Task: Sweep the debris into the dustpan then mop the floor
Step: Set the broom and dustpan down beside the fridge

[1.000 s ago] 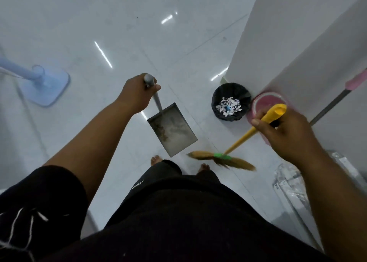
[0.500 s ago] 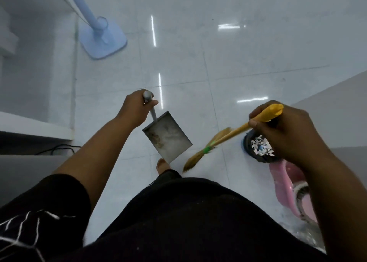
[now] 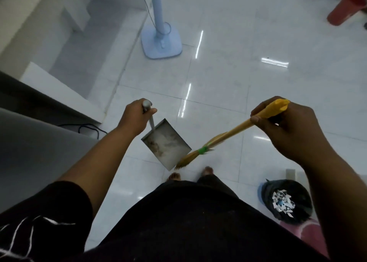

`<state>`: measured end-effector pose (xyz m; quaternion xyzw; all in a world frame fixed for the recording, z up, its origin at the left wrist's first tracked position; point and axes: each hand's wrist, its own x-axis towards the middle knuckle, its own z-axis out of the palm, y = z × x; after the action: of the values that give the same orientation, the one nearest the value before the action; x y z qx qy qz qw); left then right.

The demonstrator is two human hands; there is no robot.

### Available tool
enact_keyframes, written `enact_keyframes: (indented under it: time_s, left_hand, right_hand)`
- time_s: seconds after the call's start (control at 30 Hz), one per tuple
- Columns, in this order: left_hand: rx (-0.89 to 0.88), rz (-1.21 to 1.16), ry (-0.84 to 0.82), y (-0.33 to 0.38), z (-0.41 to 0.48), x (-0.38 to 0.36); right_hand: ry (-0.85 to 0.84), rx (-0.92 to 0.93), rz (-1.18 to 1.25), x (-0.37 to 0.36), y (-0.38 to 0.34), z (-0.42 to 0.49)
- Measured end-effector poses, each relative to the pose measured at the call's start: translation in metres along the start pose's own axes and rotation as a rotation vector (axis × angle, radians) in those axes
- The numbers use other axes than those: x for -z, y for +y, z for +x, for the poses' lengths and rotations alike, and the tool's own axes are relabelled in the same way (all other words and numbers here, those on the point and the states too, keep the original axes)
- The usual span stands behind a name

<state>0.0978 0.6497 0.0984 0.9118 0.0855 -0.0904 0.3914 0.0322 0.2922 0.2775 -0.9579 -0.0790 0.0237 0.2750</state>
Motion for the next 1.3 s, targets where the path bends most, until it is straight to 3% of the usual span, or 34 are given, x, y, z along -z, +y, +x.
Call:
enact_keyframes:
  time_s: [0.73, 1.3]
  left_hand:
    - [0.487, -0.088, 0.424, -0.060, 0.081, 0.091]
    - [0.600, -0.222, 0.462, -0.161, 0.158, 0.157]
  right_hand:
    - [-0.278, 0.507, 0.148, -0.052, -0.060, 0.291]
    - [-0.378, 0.680, 0.083, -0.142, -0.194, 0.420]
